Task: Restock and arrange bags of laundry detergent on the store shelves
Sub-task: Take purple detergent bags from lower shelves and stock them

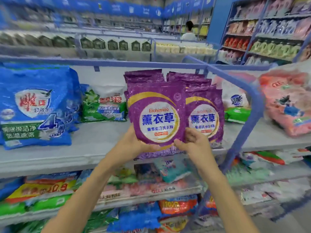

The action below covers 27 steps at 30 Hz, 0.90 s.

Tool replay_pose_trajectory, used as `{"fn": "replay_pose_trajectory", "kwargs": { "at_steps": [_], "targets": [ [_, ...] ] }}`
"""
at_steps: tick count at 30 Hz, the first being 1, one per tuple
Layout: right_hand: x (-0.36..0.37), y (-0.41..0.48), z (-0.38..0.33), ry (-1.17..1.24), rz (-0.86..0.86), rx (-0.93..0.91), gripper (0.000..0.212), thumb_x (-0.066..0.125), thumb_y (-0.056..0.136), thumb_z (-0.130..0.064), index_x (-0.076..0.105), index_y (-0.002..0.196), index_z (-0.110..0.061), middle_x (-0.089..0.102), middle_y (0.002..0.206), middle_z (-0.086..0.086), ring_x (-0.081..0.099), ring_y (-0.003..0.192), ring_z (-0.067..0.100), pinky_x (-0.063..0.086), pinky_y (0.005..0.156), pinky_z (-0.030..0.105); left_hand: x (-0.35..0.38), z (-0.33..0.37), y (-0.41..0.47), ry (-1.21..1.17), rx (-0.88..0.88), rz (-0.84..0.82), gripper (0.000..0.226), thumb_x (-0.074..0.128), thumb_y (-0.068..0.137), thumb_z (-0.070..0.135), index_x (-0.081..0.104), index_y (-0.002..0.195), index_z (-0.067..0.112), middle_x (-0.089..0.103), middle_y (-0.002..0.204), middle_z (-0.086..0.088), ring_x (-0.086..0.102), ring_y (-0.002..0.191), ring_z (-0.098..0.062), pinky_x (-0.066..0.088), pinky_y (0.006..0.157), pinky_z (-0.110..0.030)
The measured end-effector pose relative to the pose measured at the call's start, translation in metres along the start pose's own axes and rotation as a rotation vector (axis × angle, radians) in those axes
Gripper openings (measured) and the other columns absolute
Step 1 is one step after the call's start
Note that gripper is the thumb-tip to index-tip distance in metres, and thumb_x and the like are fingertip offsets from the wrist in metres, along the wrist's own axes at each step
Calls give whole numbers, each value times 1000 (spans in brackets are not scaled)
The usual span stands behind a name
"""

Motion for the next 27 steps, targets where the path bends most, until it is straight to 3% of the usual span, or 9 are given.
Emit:
{"fn": "replay_pose_trajectory", "kwargs": {
  "at_steps": [4, 7, 10, 12, 17, 22, 27],
  "targets": [
    [8, 33, -2, -56, -28, -53, 44, 79, 84, 0, 64, 125, -4, 76, 107, 3, 72, 92, 8, 56, 74, 15, -5, 16, 22, 121, -17, 63, 87, 81, 68, -18, 48, 131, 31, 71, 99, 22, 66, 89, 16, 49, 70, -4],
    [8, 31, 4, -68, -39, -91, 36, 80, 85, -5, 65, 111, -26, 73, 104, -12, 68, 89, -8, 55, 78, 13, -3, 2, 18, 161, -26, 256, 85, 88, 62, -12, 51, 119, 38, 73, 96, 24, 67, 91, 8, 54, 74, -11],
    [7, 21, 9, -127, -70, -122, 40, 78, 89, -11, 53, 94, -43, 61, 97, -31, 58, 86, -25, 45, 72, -1, 1, -23, -3, 218, -89, 486, 67, 98, 59, 17, 60, 110, 39, 72, 97, 22, 63, 89, 8, 53, 73, -15],
    [6, 19, 16, -165, -85, -141, 33, 77, 90, -16, 55, 93, -40, 65, 95, -29, 61, 89, -19, 45, 71, 2, 1, -32, -10, 250, -133, 500, 56, 95, 62, 34, 67, 111, 32, 73, 99, 15, 66, 88, -1, 54, 74, -20],
    [5, 18, 20, -289, -102, -136, 20, 75, 92, -30, 55, 95, -28, 69, 94, -7, 66, 88, 14, 57, 76, 34, -2, -31, -15, 330, -184, 462, 33, 89, 72, 38, 74, 102, 31, 76, 87, 17, 70, 82, -2, 58, 72, -24],
    [8, 18, 22, -353, -70, -145, 20, 74, 92, -29, 55, 98, -26, 66, 96, -11, 62, 89, 6, 46, 70, 17, -5, -31, -10, 446, -291, 487, 28, 87, 71, 46, 72, 88, 30, 72, 79, 16, 67, 74, 0, 51, 66, -28],
    [19, 18, 26, -319, 35, -129, 25, 75, 92, -21, 59, 111, -26, 67, 102, -14, 63, 98, 8, 49, 82, 26, -2, -34, -3, 506, -333, 509, 29, 84, 75, 45, 67, 91, 28, 70, 83, 16, 67, 78, -6, 56, 72, -37]
  ]
}}
Point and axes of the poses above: each hand's wrist, its own y-axis towards the middle knuckle, its own x-axis out of the palm, z = x × y, the point moved 4 cm from there along y, towards the middle knuckle
